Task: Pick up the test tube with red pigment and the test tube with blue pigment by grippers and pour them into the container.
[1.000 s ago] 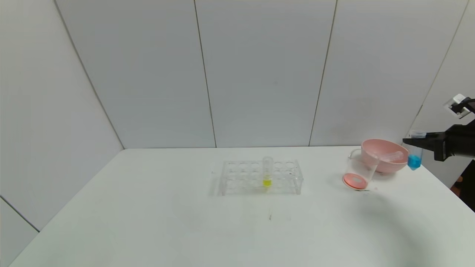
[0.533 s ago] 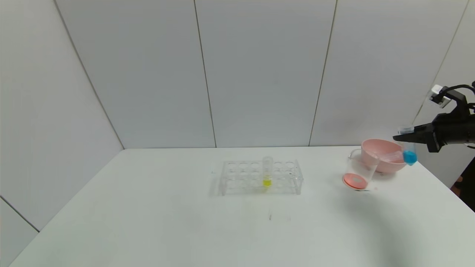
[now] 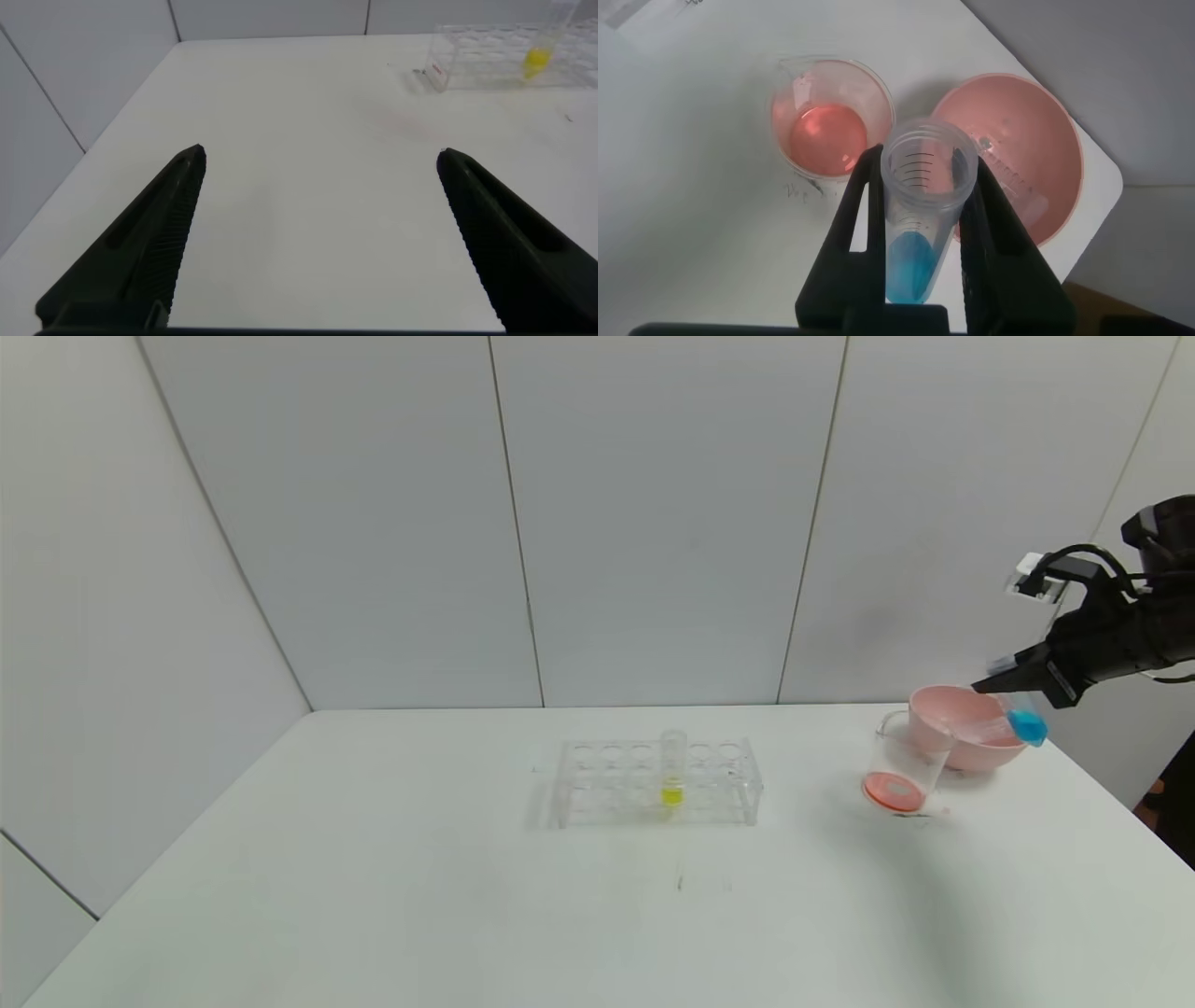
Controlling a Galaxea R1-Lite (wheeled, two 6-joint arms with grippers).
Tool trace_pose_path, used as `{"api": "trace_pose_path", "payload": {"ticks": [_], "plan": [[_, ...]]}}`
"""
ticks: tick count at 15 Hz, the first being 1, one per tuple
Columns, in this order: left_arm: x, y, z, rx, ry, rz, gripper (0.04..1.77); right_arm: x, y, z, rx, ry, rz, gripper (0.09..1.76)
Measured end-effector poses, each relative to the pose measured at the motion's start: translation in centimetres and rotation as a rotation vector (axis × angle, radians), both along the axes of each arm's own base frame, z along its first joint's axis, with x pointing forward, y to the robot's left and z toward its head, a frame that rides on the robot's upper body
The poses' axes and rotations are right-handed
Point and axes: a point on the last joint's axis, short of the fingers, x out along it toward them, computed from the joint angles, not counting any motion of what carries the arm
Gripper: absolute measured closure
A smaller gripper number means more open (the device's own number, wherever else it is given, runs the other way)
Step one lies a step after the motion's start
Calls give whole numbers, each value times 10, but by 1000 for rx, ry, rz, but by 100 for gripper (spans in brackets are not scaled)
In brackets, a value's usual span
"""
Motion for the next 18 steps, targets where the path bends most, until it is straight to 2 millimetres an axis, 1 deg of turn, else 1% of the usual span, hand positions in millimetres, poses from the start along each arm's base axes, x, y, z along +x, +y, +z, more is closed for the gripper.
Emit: {"api": "trace_pose_path", "payload": {"ticks": [4, 7, 10, 15, 18], "plan": [[0, 0, 0, 0, 0, 0, 5, 12, 2, -9, -94, 12, 66, 133], [0, 0, 0, 0, 0, 0, 5, 17, 8, -15, -132, 32, 73, 133], [0, 0, 0, 0, 0, 0, 5, 13, 14, -19, -234, 99, 87, 133], [0, 0, 0, 0, 0, 0, 5, 11, 25, -15, -369, 100, 116, 133], [0, 0, 0, 0, 0, 0, 5, 7, 33, -13, -426, 127, 146, 133]]}}
